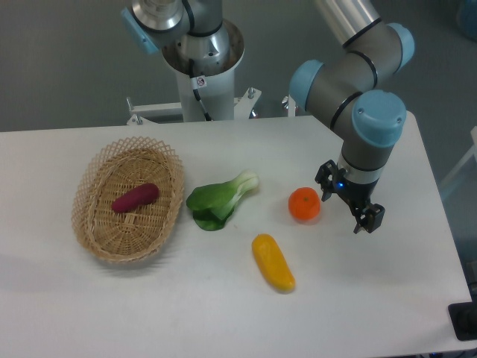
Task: Pick up the sweet potato from the basket
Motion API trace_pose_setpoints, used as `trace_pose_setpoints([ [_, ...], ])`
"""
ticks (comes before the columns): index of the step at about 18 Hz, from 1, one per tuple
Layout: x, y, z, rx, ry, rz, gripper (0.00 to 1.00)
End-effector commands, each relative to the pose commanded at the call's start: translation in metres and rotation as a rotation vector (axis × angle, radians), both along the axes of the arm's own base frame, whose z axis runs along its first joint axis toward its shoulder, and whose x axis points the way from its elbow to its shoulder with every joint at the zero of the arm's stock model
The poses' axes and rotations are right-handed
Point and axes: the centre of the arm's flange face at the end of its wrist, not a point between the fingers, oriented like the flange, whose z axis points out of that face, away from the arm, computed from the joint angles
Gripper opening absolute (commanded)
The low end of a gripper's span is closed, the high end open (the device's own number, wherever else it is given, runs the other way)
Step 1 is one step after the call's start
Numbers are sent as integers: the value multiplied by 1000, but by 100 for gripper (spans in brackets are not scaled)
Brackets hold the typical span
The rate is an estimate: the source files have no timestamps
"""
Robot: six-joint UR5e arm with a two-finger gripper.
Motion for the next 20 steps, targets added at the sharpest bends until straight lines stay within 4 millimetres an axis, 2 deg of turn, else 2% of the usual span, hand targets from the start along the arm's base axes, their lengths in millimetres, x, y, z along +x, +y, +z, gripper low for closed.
trace_pose_setpoints([
  [6,0,0,-2,4,8,0,100],
  [12,6,9,-9,11,14,-3,100],
  [20,58,42,-18,12,-32,87,100],
])
